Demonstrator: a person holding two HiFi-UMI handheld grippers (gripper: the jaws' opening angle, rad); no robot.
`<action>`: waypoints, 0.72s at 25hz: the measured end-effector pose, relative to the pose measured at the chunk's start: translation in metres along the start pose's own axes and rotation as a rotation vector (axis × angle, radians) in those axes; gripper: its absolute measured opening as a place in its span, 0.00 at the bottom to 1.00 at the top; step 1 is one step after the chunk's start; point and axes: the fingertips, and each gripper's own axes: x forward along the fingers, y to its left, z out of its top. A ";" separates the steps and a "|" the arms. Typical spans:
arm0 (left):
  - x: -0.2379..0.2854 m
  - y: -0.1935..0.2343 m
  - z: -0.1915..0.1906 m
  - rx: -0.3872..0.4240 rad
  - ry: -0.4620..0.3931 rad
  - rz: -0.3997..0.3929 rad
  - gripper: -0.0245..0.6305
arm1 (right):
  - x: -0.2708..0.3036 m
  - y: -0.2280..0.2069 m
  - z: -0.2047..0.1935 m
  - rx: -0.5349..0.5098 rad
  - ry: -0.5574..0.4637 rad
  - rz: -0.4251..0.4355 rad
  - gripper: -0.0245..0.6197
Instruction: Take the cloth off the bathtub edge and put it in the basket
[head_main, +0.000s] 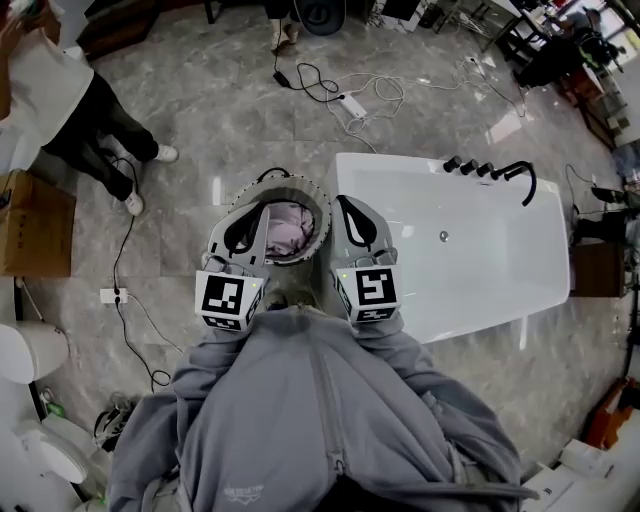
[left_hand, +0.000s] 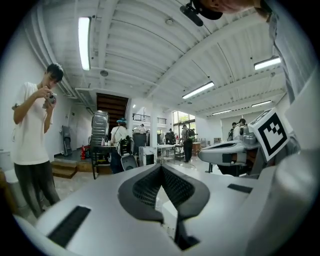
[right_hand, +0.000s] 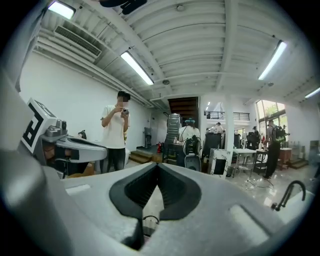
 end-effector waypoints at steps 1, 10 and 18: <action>-0.003 0.000 0.004 0.010 -0.014 0.009 0.05 | -0.002 0.000 0.002 -0.001 -0.010 -0.008 0.05; -0.008 -0.007 0.029 0.039 -0.076 0.024 0.05 | -0.009 0.007 0.014 -0.026 -0.047 -0.001 0.05; -0.010 -0.009 0.028 0.040 -0.080 0.015 0.05 | -0.007 0.011 0.017 -0.018 -0.050 0.013 0.05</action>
